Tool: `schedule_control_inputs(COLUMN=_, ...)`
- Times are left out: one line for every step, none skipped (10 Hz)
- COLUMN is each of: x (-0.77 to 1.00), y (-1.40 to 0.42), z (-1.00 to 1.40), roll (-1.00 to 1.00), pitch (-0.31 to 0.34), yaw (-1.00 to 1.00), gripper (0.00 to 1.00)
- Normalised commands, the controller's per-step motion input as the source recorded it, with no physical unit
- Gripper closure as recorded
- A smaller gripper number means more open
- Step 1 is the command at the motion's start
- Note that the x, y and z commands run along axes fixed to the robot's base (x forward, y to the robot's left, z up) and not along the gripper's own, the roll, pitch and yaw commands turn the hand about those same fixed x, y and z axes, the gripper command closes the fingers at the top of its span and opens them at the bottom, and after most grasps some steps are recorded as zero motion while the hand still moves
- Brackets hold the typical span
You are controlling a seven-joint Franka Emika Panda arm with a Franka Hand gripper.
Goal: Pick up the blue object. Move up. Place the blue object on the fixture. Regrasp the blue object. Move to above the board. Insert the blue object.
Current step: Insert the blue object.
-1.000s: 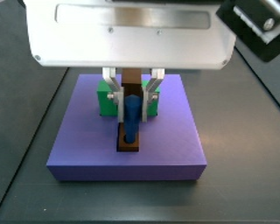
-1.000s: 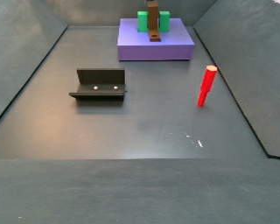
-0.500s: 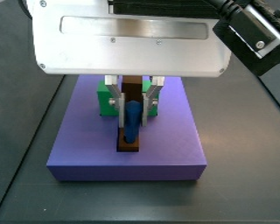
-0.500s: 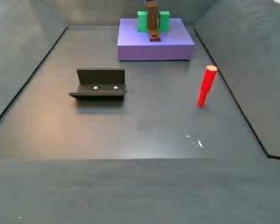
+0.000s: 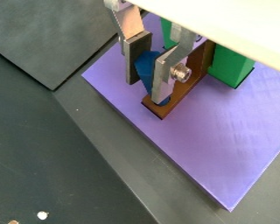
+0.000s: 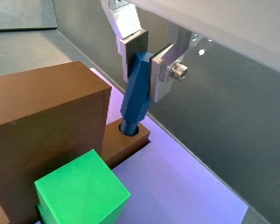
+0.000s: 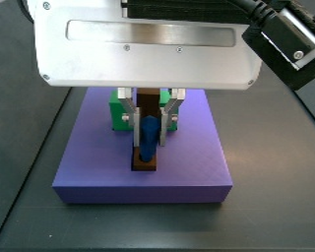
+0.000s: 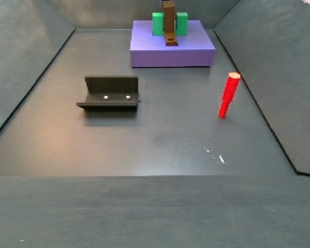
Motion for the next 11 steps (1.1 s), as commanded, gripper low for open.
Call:
schedule_control_inputs(x=0.38, y=0.17, z=-0.27, roll=-0.01, pitch=0.056, yaw=0.00, gripper=1.00)
schedule_control_inputs(x=0.41, y=0.22, z=-0.27, roll=0.00, pitch=0.090, yaw=0.00, gripper=1.00)
schedule_control_inputs(x=0.39, y=0.20, z=-0.34, roll=0.00, pitch=0.069, yaw=0.00, gripper=1.00)
schedule_control_inputs(x=0.19, y=0.00, z=-0.50, roll=0.00, pitch=0.000, yaw=0.00, gripper=1.00)
schedule_control_inputs(x=0.00, y=-0.04, z=-0.32, roll=-0.03, pitch=-0.016, yaw=0.04, gripper=1.00)
schedule_control_inputs(x=-0.05, y=-0.06, z=-0.14, roll=0.00, pitch=-0.007, yaw=0.07, gripper=1.00)
schedule_control_inputs(x=0.00, y=0.00, z=0.00, roll=0.00, pitch=0.000, yaw=0.25, gripper=1.00)
schedule_control_inputs(x=0.07, y=-0.01, z=-0.09, roll=0.00, pitch=-0.019, yaw=0.18, gripper=1.00)
schedule_control_inputs(x=0.21, y=-0.03, z=-0.07, roll=0.00, pitch=-0.059, yaw=0.05, gripper=1.00)
schedule_control_inputs(x=0.20, y=0.00, z=-0.06, roll=0.02, pitch=-0.093, yaw=0.03, gripper=1.00)
schedule_control_inputs(x=0.15, y=0.00, z=0.00, roll=0.04, pitch=-0.130, yaw=0.06, gripper=1.00)
